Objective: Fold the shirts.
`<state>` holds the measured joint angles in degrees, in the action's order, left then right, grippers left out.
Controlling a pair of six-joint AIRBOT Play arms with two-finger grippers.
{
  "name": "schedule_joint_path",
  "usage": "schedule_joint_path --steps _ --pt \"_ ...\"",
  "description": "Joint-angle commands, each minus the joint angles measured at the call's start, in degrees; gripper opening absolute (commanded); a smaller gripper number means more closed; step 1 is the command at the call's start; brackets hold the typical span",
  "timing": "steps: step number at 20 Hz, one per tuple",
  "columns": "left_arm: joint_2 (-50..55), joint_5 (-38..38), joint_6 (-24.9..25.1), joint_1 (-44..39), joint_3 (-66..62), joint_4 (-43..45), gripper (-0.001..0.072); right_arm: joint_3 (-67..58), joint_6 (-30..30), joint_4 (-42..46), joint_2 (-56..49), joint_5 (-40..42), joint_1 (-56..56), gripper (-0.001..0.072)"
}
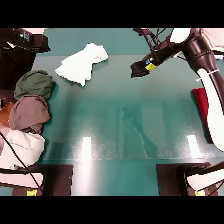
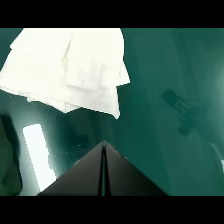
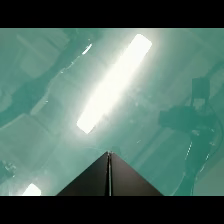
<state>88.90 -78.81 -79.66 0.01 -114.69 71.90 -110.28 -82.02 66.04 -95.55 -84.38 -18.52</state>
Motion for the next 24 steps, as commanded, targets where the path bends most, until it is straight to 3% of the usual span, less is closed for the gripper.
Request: schedule_joint_path --steps 1,12,18,19,20,21,24 --pt "0.0 0.0 0.0 0.0 0.0 0.0 0.0026 0.0 0.0 0.0 0.0 0.0 -0.1 0.0028" --pt "0.0 0.0 0.0 0.0 0.0 0.0 0.0026 0.0 0.0 0.0 0.0 0.0 -0.1 0.0028" --pt "0.2 5.3 0.7 0.0 0.0 -3.6 0.0026 0.0 0.0 0.0 0.0 2.0 -0.1 0.0028" --pt "0.7 7.3 0.8 0.0 0.2 -3.3 0.0107 0.0 0.0 0.0 0.0 2.2 -0.1 0.0028" --pt "1.9 9.0 0.3 0.0 0.3 -2.8 0.0397 0.0 0.0 0.0 0.0 2.2 -0.1 0.0028" --pt "3.2 10.5 -0.6 0.0 1.1 -2.4 0.0504 0.0 0.0 0.0 0.0 2.2 -0.1 0.0028" --pt "9.9 15.8 -4.2 0.0 4.7 -1.2 0.0498 0.0 0.0 0.0 0.0 2.3 -0.1 0.0028"
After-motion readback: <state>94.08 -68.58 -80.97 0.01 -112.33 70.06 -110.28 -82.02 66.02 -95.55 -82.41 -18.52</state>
